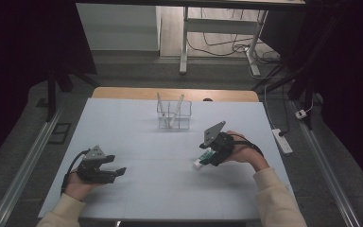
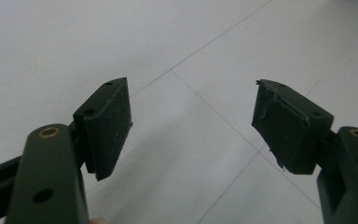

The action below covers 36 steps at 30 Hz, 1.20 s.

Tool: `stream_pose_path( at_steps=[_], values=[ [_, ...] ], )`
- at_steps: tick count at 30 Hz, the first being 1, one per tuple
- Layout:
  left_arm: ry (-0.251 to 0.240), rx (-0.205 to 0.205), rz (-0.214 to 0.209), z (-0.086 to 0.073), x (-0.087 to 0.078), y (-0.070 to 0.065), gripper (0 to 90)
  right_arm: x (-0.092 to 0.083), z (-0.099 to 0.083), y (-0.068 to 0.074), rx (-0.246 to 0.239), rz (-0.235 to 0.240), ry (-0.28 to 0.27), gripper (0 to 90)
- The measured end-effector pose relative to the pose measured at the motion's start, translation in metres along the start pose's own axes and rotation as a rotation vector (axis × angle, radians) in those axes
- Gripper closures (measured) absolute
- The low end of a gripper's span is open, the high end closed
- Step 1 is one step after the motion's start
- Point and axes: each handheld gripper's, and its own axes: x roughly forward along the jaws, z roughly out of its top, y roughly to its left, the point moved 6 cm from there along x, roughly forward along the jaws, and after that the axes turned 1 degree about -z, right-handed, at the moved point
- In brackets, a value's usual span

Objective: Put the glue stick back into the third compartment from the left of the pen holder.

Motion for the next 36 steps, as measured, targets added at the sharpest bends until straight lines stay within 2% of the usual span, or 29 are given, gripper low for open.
stream_pose_path(
  at_steps=[5,7,8,11,19,27,32,36],
  values=[
    [0.003,0.000,-0.001,0.000,0.001,0.000,27.9,0.005,-0.003,-0.002,-0.013,-0.002,0.023,32.7],
    [0.004,0.000,-0.001,0.000,0.001,-0.001,27.9,0.008,-0.003,-0.001,-0.020,0.011,0.037,30.8],
    [0.004,0.000,-0.001,0.000,0.001,-0.001,27.9,0.009,-0.003,-0.001,-0.038,0.005,0.051,29.7],
    [0.004,-0.001,-0.002,0.000,0.001,0.000,27.9,0.015,-0.003,0.001,-0.050,0.007,0.083,27.1],
    [0.005,-0.002,-0.003,-0.001,0.001,0.000,27.8,0.028,-0.004,0.004,-0.088,0.026,0.131,27.0],
    [0.008,-0.003,-0.004,-0.001,0.001,0.001,27.8,0.036,-0.010,0.004,-0.123,0.025,0.192,33.1],
    [0.007,-0.002,-0.004,-0.001,0.001,0.001,27.8,0.040,-0.011,0.004,-0.146,0.029,0.187,39.3],
    [0.007,-0.005,-0.002,-0.002,0.001,0.001,27.8,0.039,-0.010,0.005,-0.156,0.042,0.190,49.6]
  ],
)
